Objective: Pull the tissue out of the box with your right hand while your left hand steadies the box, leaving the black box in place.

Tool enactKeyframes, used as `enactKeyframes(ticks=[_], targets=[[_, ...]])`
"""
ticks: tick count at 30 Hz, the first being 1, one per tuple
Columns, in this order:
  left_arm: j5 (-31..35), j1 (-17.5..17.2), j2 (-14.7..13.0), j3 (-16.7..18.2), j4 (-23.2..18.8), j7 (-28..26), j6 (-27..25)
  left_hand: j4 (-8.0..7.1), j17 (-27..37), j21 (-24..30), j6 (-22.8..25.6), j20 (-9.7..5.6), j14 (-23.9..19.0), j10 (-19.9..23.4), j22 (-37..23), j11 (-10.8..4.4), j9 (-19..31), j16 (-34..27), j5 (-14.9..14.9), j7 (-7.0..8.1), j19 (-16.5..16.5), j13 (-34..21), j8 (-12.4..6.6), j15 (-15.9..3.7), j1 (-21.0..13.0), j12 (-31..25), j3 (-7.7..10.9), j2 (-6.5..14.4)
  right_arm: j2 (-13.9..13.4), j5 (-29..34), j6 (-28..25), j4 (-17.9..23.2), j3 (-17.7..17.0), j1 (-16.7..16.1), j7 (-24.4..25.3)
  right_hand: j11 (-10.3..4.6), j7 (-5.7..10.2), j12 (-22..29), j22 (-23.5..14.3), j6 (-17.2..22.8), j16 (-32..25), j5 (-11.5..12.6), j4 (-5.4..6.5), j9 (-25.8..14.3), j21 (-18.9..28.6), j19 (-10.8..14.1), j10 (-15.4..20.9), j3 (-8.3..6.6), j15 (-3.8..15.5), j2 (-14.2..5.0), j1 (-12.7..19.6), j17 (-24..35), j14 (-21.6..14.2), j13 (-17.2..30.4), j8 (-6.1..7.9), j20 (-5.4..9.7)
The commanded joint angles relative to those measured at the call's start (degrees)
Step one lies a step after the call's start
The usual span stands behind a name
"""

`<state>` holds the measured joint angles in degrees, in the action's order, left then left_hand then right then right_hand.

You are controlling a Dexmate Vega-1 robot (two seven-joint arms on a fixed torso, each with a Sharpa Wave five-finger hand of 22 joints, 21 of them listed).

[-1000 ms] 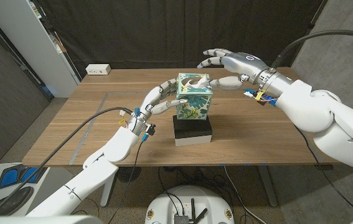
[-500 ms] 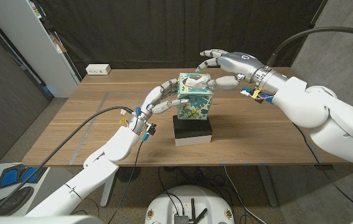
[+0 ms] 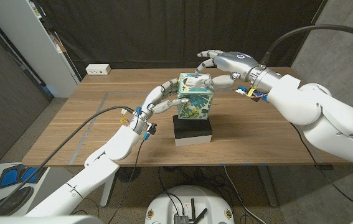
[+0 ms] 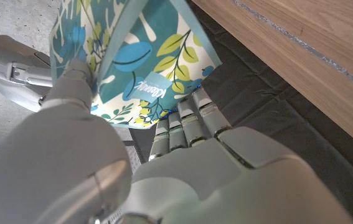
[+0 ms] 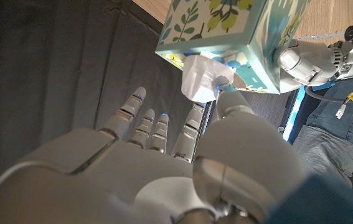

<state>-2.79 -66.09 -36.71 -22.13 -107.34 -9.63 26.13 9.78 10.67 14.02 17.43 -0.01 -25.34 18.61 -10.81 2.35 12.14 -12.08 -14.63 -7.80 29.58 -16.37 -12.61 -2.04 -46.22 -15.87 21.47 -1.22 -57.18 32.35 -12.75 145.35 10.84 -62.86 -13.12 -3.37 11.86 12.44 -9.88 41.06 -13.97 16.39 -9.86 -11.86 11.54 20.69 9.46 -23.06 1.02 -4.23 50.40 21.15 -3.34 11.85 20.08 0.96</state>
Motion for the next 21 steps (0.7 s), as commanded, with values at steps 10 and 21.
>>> enactKeyframes(ticks=[10,21], targets=[[-0.84,0.65,0.32,-0.24,1.26,0.36,1.32,-0.4,0.11,0.27,0.95,-0.59,-0.37,0.56,-0.19,-0.15,0.25,0.27,-0.32,-0.2,0.64,-0.35,-0.4,-0.42,-4.21,0.14,1.13,4.92,-0.74,1.28,-2.09,0.34,3.13,1.85,0.92,-0.5,-2.33,0.94,-0.06,7.4,-1.46,-0.44,0.25,-0.25,0.6,2.3,3.62,0.67,0.42,-0.12,1.63,0.63,-2.34,0.02,2.23,0.0],[-0.97,0.75,0.35,-0.2,1.4,0.44,1.38,-0.36,0.11,0.26,0.99,-0.52,-0.44,0.57,-0.19,-0.17,0.26,0.3,-0.34,-0.2,0.67,-0.41,-0.36,-0.53,-4.23,0.21,1.28,5.07,-0.22,4.37,-3.48,0.9,4.4,1.42,2.47,-1.22,-4.17,1.35,-0.11,14.48,-2.96,-0.67,0.11,-0.57,0.94,4.63,6.81,1.02,1.83,-0.75,3.11,1.22,-4.77,-0.03,4.76,0.62]])
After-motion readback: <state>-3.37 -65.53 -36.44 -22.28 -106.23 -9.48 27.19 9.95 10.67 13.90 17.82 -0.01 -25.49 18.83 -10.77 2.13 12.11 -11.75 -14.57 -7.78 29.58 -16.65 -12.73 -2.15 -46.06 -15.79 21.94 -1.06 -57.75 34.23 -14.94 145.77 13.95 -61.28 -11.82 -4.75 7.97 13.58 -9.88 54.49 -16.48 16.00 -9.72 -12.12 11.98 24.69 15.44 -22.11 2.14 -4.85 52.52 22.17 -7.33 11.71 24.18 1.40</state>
